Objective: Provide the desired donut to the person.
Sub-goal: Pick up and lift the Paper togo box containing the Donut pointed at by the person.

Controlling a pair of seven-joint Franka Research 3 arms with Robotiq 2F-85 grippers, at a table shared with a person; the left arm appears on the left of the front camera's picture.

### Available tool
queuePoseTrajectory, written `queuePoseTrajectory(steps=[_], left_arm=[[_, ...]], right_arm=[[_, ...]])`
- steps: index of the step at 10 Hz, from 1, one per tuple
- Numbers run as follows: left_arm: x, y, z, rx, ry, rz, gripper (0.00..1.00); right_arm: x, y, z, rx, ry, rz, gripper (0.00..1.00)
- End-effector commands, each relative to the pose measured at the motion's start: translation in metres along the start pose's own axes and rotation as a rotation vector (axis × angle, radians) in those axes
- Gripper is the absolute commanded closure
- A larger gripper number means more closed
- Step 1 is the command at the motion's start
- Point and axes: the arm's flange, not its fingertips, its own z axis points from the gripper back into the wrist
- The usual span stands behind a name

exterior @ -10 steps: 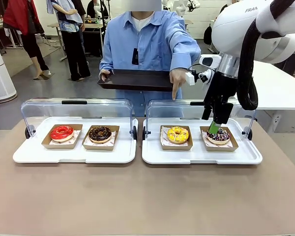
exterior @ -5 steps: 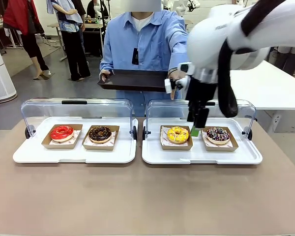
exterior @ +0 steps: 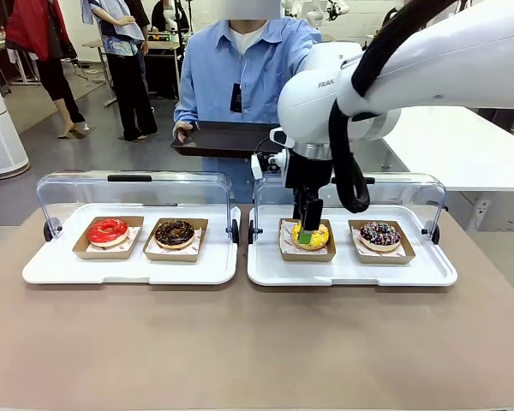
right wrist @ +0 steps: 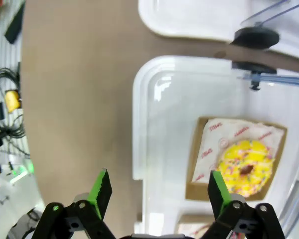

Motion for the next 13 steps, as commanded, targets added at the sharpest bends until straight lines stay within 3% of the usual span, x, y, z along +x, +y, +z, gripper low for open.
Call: queuePoseTrajectory(steps=[1,4,5,9,13], left_arm=[[0.0,-0.001,0.002,-0.004,-0.006,-0.007,0.0],[0.0,-0.001,0.002,-0.004,-0.006,-0.007,0.0],[0.0,-0.001,0.002,-0.004,-0.006,-0.007,0.0],[0.0,-0.001,0.002,-0.004,-0.006,-0.007,0.0],[0.0,-0.001,0.002,-0.004,-0.006,-0.007,0.0]], right_arm=[[0.014,-0.023,-0.017,0.008,-0.045,-0.042,0.0],[0.019,-0.022,-0.027,0.026,0.009,-0.097,0.0],[0.012,-0.02,-0.031,0.029,-0.018,-0.027,0.0],[0.015,-0.018,-0.033,0.035,-0.014,-0.042,0.0],[0.023,0.02,-0.039,-0.101,0.086,-0.06,0.0]])
